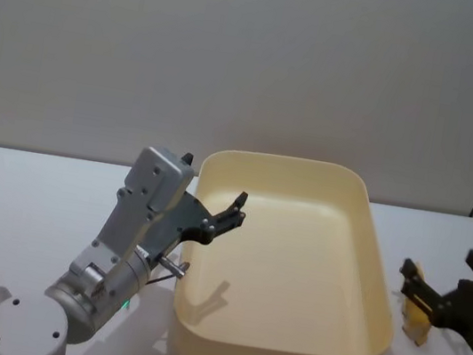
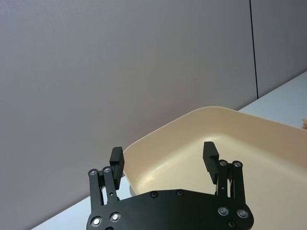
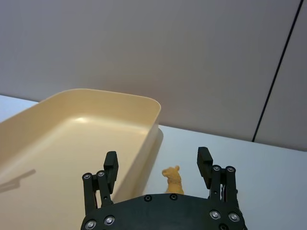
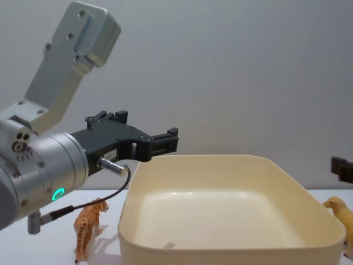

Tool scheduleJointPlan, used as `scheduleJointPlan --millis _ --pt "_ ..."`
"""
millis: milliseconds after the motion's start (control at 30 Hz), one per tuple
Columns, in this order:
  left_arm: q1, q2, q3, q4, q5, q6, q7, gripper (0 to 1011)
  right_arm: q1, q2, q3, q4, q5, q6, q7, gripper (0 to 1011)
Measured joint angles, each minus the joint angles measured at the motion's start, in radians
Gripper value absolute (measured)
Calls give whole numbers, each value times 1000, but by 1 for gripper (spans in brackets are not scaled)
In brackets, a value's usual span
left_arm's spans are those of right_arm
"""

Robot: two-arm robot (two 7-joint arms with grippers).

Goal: Pick up the toy alternately with two hands and place it into the central storage box.

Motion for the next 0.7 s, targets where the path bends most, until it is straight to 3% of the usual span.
scheduleJointPlan --millis 233,700 --pt "0 0 0 0 0 0 0 1001 -40 35 24 -22 13 22 -27 1003" --pt "0 0 0 0 0 0 0 1000 -122 82 68 -48 1 67 -146 1003"
